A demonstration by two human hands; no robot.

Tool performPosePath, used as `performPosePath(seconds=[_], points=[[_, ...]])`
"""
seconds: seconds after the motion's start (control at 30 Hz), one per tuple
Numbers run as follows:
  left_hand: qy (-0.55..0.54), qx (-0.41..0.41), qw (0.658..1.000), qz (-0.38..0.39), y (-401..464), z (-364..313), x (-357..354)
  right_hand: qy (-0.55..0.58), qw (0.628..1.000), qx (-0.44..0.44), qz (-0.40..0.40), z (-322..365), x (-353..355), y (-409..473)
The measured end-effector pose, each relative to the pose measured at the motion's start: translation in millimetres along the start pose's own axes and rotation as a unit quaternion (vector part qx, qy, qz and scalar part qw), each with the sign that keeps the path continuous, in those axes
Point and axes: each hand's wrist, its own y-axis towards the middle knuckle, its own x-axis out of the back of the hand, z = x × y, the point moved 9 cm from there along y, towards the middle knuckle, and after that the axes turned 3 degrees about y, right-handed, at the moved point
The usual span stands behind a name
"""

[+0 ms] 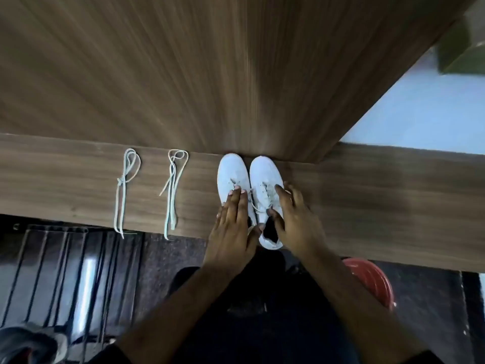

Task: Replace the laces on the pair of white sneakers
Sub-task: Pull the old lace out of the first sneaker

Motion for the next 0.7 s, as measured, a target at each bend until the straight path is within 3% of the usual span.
performPosePath(seconds=[0.3,0.43,0.7], points=[[0.055,0.022,0.998,-0.024,29.4,40.0,-125.9,0.022,0.999,-0.029,0.002,-75.4,-116.6,-1.7],[0.115,-0.007,0.991,-0.070,28.0,36.1,-143.3,0.068,0.994,-0.044,-0.073,-89.1,-124.6,-1.9],[0.093,-0.040,0.988,-0.114,33.5,43.9,-142.4,0.086,0.984,-0.073,-0.136,-93.5,-123.0,-9.3]])
